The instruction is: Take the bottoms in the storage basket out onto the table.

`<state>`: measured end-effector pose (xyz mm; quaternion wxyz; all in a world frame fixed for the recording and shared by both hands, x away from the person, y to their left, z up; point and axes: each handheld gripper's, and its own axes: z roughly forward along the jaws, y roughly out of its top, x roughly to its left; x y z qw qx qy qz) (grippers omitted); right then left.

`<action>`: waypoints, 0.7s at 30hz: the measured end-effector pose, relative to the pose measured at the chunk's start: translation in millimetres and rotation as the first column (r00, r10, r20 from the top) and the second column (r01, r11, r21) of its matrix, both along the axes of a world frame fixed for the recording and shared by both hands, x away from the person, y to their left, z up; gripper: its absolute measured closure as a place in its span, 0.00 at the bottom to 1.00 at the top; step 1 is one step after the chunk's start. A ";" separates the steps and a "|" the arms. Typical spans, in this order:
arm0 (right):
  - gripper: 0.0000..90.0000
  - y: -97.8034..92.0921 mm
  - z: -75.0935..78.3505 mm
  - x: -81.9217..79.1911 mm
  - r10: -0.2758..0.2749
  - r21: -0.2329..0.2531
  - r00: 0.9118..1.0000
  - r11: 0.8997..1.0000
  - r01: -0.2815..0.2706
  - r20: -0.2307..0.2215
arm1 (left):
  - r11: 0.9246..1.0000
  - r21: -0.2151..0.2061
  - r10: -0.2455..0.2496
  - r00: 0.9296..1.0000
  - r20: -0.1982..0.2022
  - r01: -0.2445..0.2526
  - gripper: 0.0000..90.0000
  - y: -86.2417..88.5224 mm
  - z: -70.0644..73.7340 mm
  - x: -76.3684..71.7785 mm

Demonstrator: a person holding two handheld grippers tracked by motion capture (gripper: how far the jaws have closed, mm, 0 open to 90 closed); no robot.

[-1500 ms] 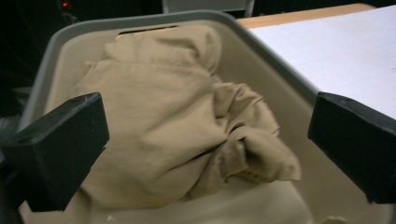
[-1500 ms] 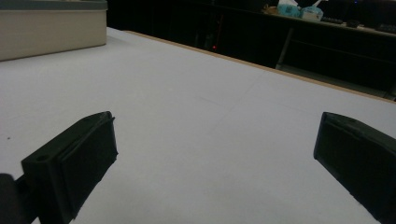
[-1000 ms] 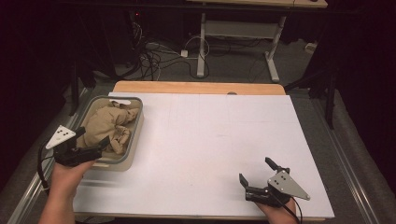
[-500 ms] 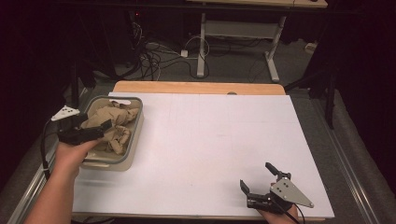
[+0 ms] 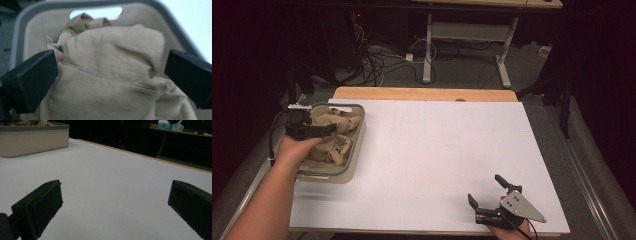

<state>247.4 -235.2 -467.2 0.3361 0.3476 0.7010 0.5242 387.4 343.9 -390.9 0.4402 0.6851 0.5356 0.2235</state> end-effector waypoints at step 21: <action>0.00 1.9 -1.3 -0.9 0.018 -0.008 1.000 1.000 -0.018 0.000 | 0.992 0.121 0.005 0.924 -0.382 0.044 0.00 -6.6 -26.0 69.7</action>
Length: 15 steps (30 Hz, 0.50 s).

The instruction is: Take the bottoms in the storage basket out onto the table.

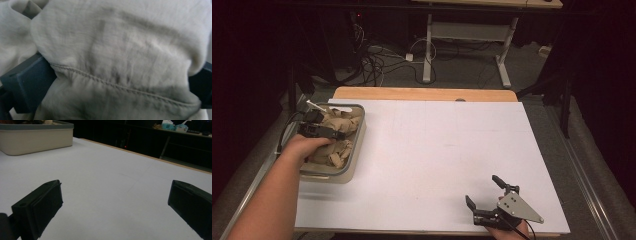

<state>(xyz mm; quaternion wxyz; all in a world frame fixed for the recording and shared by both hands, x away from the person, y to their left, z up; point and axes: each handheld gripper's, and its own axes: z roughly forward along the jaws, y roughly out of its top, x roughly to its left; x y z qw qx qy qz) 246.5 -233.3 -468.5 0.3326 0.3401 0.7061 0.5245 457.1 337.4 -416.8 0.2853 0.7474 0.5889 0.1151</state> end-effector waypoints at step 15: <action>0.00 3.9 -0.9 -0.3 0.018 -0.014 1.000 1.000 -0.018 0.003 | 0.997 -0.051 -0.070 0.963 -0.258 0.059 0.14 -9.0 -13.3 16.3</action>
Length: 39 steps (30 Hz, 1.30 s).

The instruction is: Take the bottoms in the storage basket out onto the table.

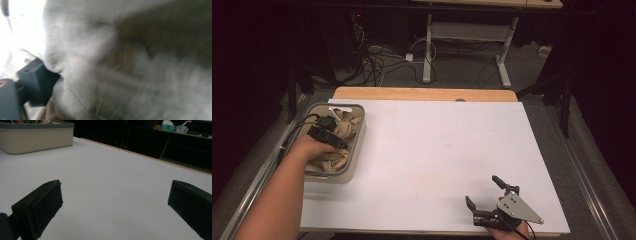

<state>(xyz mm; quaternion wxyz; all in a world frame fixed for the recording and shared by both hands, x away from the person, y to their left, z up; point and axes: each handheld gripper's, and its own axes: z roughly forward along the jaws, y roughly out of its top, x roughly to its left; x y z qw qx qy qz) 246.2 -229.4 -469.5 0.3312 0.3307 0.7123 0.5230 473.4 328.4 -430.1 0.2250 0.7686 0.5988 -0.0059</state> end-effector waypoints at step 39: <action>0.00 2.4 -0.1 0.0 0.005 -0.016 1.000 1.000 -0.005 0.011 | 0.925 0.359 -0.121 0.992 -0.024 0.121 0.68 -15.1 0.5 1.0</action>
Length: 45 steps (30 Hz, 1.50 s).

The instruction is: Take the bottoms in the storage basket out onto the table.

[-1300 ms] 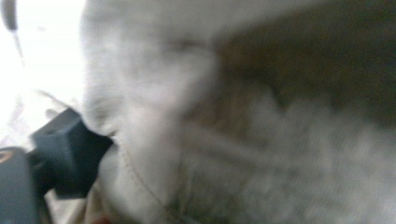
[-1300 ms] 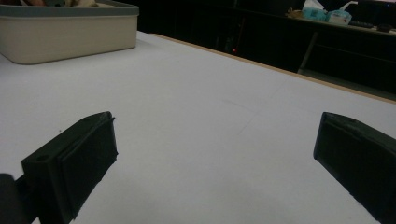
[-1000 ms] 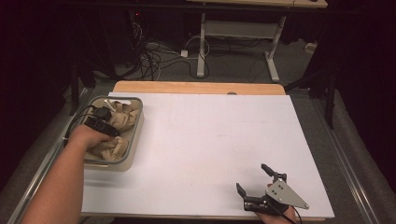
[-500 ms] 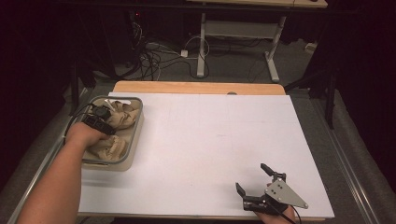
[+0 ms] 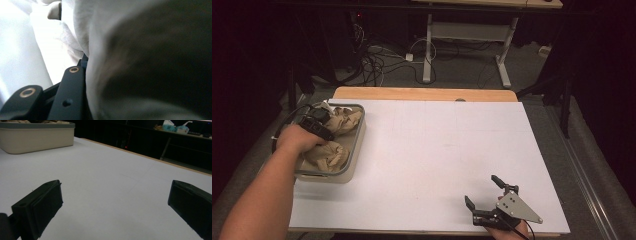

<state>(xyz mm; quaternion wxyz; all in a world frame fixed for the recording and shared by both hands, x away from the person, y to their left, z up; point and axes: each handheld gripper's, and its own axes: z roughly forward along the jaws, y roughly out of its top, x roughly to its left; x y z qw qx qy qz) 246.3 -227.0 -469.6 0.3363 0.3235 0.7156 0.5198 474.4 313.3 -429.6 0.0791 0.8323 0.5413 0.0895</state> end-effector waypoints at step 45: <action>0.00 -1.4 1.5 -1.2 0.003 0.002 1.000 1.000 -0.003 0.003 | 0.998 0.032 -0.042 0.970 -0.241 0.051 0.68 -0.3 73.7 -3.9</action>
